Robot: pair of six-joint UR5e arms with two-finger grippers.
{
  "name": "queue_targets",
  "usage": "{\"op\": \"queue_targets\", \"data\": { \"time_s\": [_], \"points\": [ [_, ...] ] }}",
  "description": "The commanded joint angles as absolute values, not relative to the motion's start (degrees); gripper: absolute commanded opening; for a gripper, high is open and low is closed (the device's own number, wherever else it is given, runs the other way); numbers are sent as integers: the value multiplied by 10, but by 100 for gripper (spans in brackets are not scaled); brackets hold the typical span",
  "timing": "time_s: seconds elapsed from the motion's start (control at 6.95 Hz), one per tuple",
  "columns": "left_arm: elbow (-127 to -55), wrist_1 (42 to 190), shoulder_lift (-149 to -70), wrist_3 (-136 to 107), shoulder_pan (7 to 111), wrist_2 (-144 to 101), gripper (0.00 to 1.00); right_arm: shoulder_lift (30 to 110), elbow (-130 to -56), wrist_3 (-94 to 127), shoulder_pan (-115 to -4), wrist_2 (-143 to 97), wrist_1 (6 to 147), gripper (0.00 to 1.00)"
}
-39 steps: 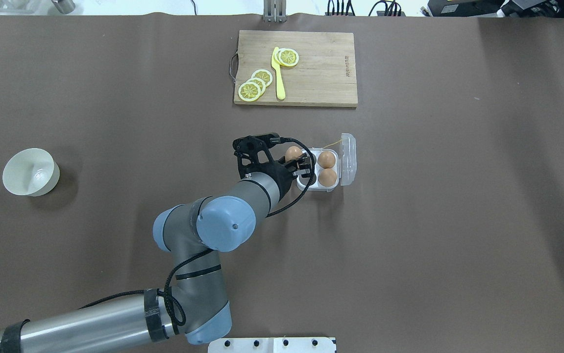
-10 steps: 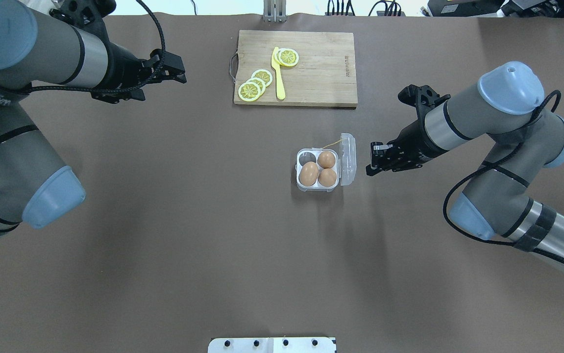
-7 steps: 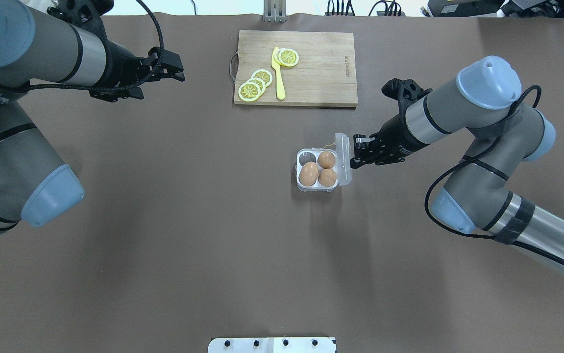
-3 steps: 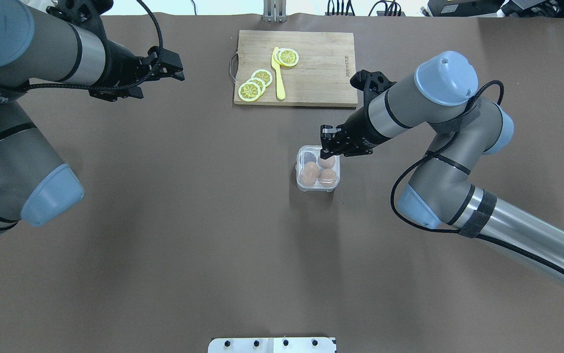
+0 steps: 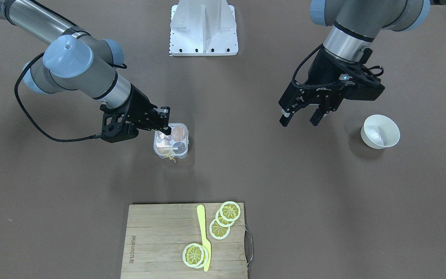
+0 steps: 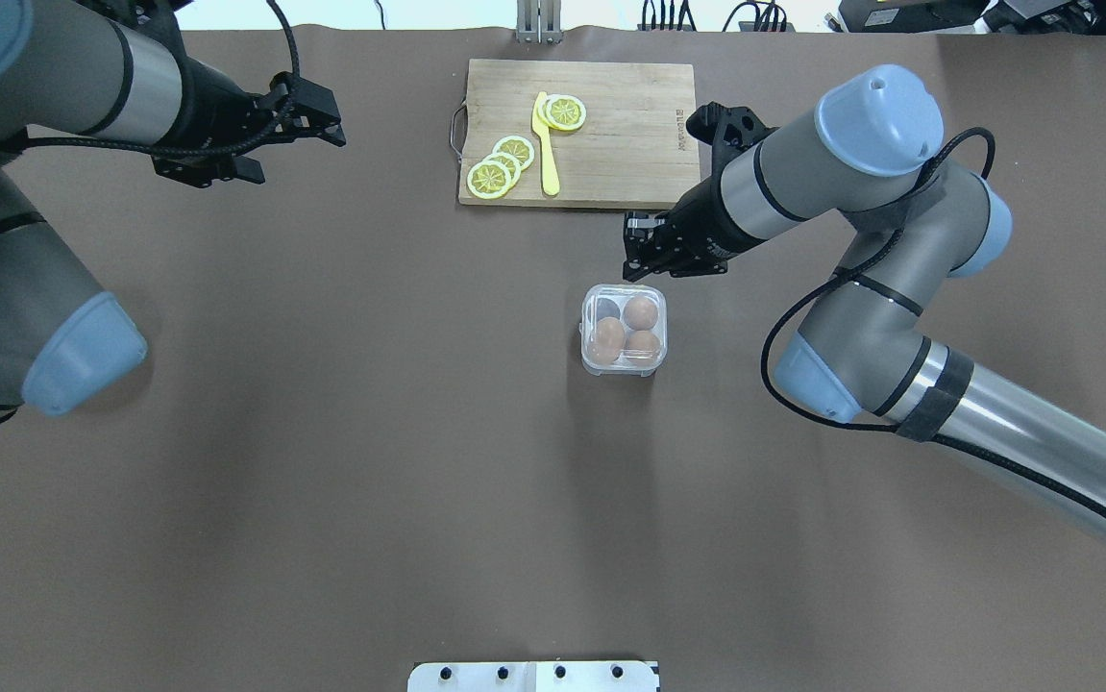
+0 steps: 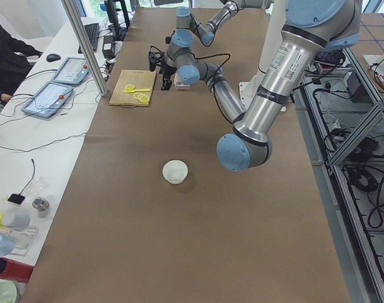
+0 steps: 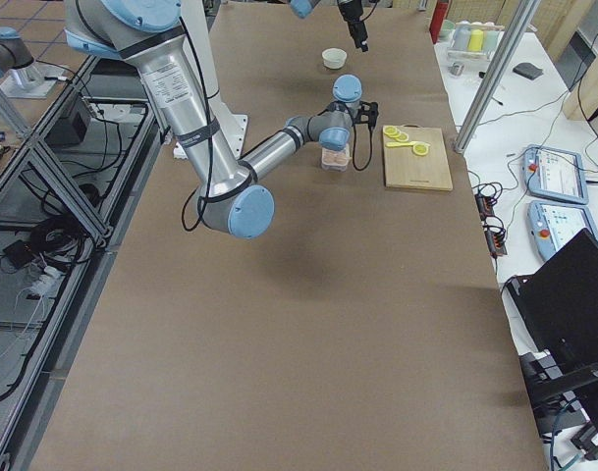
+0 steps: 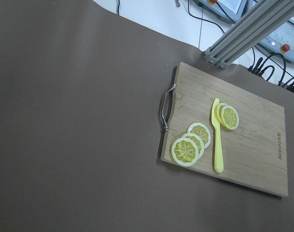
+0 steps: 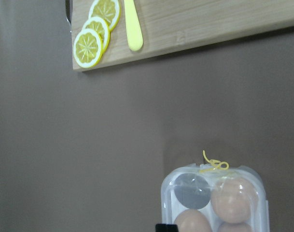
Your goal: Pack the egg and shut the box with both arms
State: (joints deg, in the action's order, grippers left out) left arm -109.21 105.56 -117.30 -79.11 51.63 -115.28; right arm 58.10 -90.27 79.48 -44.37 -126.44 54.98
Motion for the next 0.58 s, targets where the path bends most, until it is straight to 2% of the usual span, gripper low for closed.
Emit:
{"op": "queue_targets", "data": {
  "time_s": [0.0,0.14,0.43],
  "points": [
    [-1089,1054,-1128,-714,551,-1207,98,578,-912,786,-513,-1294,622,99],
    [-1102,1054,-1080,-661,557,-1169,98,586,-909,773,-549,-1320,634,100],
    [-1116,1054,-1004,-528,630,-1168,98,624,-913,582,-645,-1374,749,100]
  ]
}}
